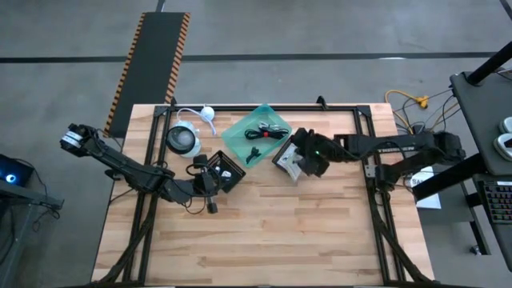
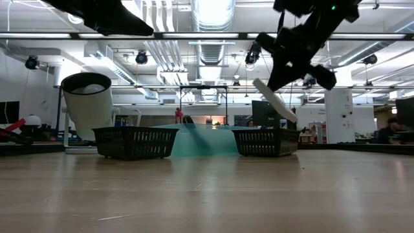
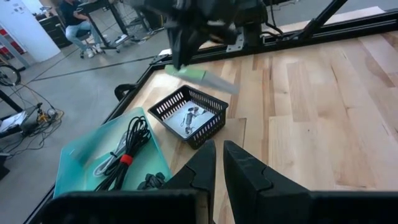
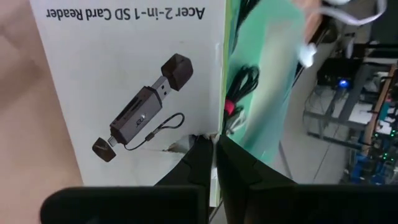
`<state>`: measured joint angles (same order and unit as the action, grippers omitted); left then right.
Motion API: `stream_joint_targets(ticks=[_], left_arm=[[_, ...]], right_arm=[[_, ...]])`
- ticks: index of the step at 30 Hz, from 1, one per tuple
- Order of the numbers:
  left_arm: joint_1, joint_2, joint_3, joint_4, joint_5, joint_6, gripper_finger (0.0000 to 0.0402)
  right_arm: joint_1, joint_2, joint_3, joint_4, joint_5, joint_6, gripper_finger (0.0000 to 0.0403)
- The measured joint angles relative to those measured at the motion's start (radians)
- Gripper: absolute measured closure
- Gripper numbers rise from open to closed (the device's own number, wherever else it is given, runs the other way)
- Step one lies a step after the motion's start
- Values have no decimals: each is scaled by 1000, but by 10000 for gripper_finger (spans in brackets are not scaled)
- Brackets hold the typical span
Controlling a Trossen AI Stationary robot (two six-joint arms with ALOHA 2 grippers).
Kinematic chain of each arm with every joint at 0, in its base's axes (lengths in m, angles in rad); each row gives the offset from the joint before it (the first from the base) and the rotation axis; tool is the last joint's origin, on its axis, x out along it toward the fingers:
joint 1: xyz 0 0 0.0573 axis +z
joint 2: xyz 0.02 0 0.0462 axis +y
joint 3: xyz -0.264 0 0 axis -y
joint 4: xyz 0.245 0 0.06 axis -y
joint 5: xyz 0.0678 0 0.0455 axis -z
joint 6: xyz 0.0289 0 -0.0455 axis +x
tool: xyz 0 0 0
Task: Pick and place items into bin
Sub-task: Put the card reader box into the right black bin
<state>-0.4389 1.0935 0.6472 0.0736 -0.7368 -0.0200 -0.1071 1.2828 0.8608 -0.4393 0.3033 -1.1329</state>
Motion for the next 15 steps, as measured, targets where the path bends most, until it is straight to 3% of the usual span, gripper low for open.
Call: stream_joint_targets(ticks=[15], left_arm=[[0,0,-4,-3,7,0,386]], right_arm=[[-162,184,1,80,-18,-158,394]])
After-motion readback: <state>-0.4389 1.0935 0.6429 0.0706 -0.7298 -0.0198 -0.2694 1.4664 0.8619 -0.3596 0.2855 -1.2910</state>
